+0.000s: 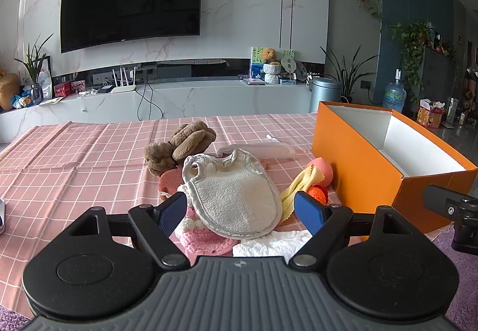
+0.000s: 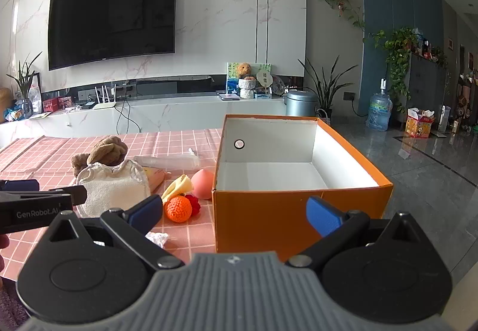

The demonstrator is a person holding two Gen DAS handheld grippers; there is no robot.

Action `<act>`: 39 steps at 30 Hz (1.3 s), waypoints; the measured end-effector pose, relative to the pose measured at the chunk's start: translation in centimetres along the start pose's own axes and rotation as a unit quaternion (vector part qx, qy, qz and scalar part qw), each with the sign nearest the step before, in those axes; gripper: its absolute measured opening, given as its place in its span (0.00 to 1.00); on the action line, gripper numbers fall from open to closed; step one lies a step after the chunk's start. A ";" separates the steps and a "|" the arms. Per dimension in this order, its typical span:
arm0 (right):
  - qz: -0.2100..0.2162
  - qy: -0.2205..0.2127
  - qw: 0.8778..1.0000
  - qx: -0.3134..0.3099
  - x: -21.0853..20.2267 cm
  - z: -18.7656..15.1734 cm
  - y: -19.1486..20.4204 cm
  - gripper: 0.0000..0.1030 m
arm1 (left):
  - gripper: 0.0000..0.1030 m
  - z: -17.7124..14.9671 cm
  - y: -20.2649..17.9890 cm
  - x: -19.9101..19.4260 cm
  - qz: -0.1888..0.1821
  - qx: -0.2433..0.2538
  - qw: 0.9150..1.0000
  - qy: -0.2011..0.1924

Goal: Organize soft objects

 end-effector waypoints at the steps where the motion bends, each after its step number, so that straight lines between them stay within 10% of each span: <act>1: 0.000 0.000 1.000 -0.001 0.0 0.0 0.0 0.98 | 0.93 0.0 0.0 0.0 0.000 0.000 1.000 0.000; 39: -0.004 0.039 0.999 0.001 0.9 -0.8 -0.1 0.98 | 0.93 -0.6 -0.4 0.2 -0.004 -0.001 1.000 0.012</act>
Point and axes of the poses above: each gripper's, at about its wrist camera, not at the fingertips, and x roughly the way its jaws point, y to its left, z to its top, the point moved 7 cm from there along x, roughly the way its jaws point
